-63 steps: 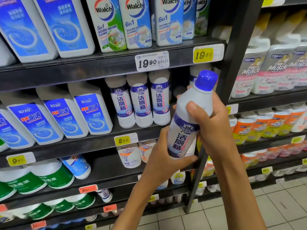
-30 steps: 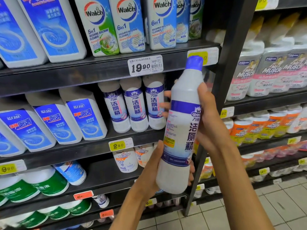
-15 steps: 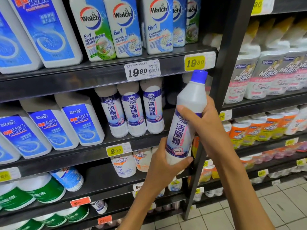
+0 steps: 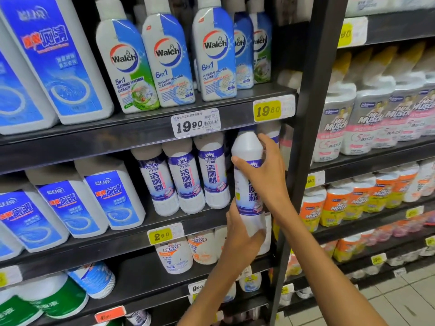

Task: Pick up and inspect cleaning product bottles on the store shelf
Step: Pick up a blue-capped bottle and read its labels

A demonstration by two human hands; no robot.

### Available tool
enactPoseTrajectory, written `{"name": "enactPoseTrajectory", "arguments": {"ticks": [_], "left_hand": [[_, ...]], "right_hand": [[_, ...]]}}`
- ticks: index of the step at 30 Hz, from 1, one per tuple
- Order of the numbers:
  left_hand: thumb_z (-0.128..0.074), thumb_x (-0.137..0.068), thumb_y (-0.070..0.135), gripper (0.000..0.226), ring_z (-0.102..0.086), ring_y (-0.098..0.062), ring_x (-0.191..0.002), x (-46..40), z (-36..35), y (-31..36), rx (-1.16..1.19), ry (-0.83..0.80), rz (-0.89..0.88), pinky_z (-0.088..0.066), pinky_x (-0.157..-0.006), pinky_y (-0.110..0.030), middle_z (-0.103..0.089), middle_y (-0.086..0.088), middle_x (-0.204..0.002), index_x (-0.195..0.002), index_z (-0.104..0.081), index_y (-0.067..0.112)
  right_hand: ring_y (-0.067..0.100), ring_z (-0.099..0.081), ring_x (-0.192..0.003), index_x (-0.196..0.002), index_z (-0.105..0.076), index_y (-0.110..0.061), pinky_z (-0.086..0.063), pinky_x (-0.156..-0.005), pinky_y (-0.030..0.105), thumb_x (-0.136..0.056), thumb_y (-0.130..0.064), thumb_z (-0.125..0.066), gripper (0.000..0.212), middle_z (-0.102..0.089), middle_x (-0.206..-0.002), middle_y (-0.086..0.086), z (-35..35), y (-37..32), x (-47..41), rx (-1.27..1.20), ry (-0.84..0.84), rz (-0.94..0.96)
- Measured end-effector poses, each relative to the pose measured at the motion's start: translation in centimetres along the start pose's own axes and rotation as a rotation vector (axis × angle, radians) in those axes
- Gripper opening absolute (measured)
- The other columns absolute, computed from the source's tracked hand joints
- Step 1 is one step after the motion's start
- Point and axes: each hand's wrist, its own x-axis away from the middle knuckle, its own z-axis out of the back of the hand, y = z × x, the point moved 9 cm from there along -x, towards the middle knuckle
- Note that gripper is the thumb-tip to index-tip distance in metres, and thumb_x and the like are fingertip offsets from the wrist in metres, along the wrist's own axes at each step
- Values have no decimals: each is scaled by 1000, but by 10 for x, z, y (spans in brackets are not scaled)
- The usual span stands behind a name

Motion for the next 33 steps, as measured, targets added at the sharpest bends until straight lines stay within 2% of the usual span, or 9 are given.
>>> {"name": "enactPoseTrajectory", "arguments": {"ticks": [2,6,11,16,21,26,28,30,33], "left_hand": [[-74,-80,10,84,-41,-13,-129,-7,4,2,-9,46,-7,-38,-108,-30,-38,-2,-141,-145,-21,18],[-79,-75,18,90,-43,-10,-117,-16,18,5,-168,228,-28,-40,-94,-12,-32,-7,-134,-145,-23,12],[-75,-77,37,90,-43,-15,-124,-11,25,10,-365,401,-52,-47,-87,-24,-40,-6,-133,-147,-24,14],[-77,-76,30,80,-47,-22,-122,-22,30,14,-371,507,-29,-54,-85,-36,-43,-11,-132,-141,-35,10],[-71,-82,21,75,-55,-21,-118,-26,22,9,-294,476,-56,-52,-84,-30,-44,-9,-138,-143,-29,12],[-54,-88,42,74,-58,5,-96,-26,17,6,-195,458,-72,-47,-80,-9,-46,-7,-137,-146,-21,13],[-37,-78,61,85,-58,-1,-102,-27,16,5,-160,449,-53,-49,-85,-15,-46,-8,-136,-147,-19,14],[-41,-86,53,77,-59,-17,-104,-30,12,3,-159,419,-40,-52,-86,-31,-44,-11,-133,-147,-15,15],[-53,-96,22,71,-59,-21,-98,-33,6,3,-248,387,-39,-54,-79,-35,-38,-11,-129,-145,-1,26]], "right_hand": [[17,-53,-113,-135,-38,-16,-48,-96,35,-76,-27,-78,72,-51,-127,2,-2,-5,-2,-56,10,20],[16,-56,-107,-127,-45,-16,-52,-91,37,-76,-27,-77,62,-56,-120,-1,-6,-12,-7,-87,36,67],[24,-56,-111,-126,-48,-14,-50,-91,44,-75,-26,-77,59,-57,-121,7,-11,-8,-13,-147,58,42],[20,-62,-104,-118,-49,-20,-53,-87,44,-78,-27,-75,48,-62,-115,0,-14,-11,-17,-217,81,56],[20,-54,-116,-128,-39,-18,-50,-94,43,-80,-18,-75,59,-52,-129,5,-15,-8,-14,-213,96,95],[25,-47,-124,-135,-38,-7,-45,-100,45,-81,-15,-73,64,-46,-136,13,-14,-13,-6,84,65,238],[29,-43,-126,-137,-38,-3,-41,-103,49,-80,-14,-74,69,-46,-135,17,-12,-13,-1,229,77,291],[31,-42,-125,-140,-35,-4,-40,-102,48,-79,-16,-75,74,-46,-134,19,-12,-12,-2,305,52,282],[31,-42,-118,-137,-37,-3,-43,-96,46,-76,-16,-77,74,-46,-134,17,-19,-13,-7,469,-32,335]]}}
